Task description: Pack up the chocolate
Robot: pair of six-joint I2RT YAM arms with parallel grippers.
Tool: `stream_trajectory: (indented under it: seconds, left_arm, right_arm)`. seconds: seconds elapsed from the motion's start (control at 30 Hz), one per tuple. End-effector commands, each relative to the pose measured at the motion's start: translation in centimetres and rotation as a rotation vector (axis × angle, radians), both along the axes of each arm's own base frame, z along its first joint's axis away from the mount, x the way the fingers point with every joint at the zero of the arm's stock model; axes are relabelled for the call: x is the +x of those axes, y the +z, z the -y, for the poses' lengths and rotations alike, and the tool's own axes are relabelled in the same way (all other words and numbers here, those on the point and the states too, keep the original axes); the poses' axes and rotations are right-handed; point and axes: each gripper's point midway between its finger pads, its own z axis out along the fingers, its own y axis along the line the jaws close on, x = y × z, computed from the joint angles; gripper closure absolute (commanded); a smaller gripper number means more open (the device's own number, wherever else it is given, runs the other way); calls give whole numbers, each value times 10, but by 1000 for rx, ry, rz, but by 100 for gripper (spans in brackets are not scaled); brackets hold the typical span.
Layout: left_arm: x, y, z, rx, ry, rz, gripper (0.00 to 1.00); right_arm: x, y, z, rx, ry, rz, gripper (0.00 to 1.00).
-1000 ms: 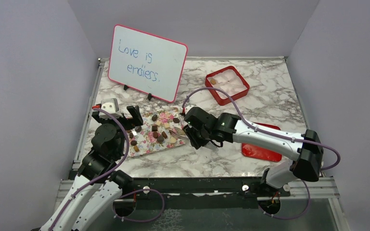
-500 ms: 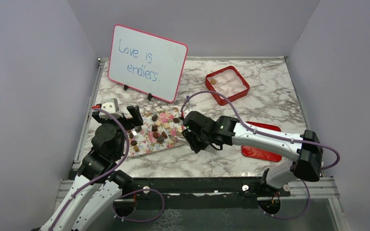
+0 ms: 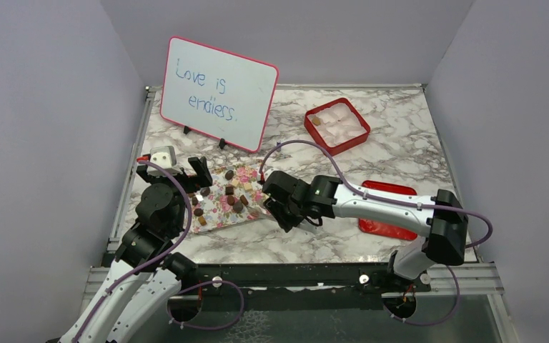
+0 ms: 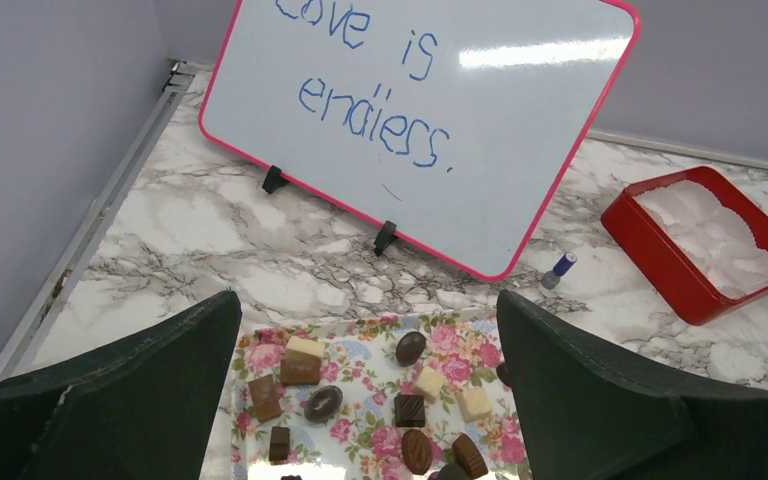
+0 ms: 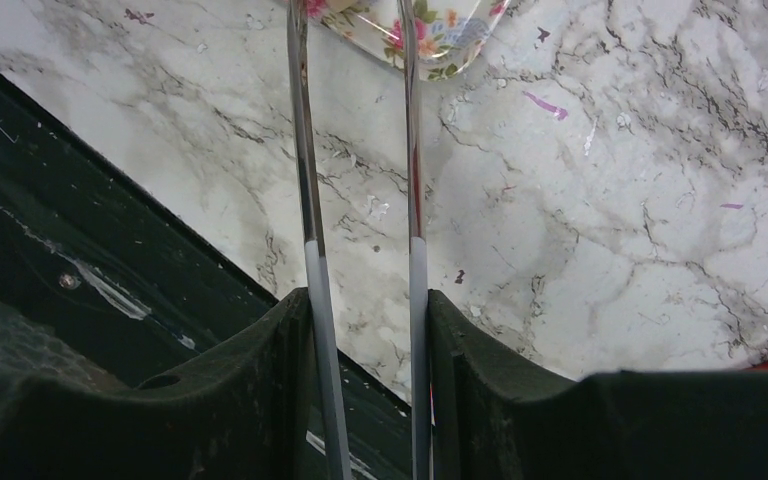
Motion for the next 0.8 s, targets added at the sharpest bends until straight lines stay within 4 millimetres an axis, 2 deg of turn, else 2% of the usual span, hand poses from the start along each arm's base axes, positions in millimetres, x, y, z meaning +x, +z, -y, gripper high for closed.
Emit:
stream_trajectory:
  seconds: [0.0,0.33,0.57,0.77]
  left_arm:
    - [0,6,-2,4,6,21,1]
    - [-2,6,-3,3,9,25,1]
    - [-1,6,-3,1,9,25,1]
    - [0,6,-1,2,3,21,1]
  right_arm:
    - [3,9,-11,-2,15,45,54]
    - [4,4,-9,-38,9,49,58]
    - [13,16,-1,-46,-36,112,67]
    - [14,22,-4,-5,-50,121,71]
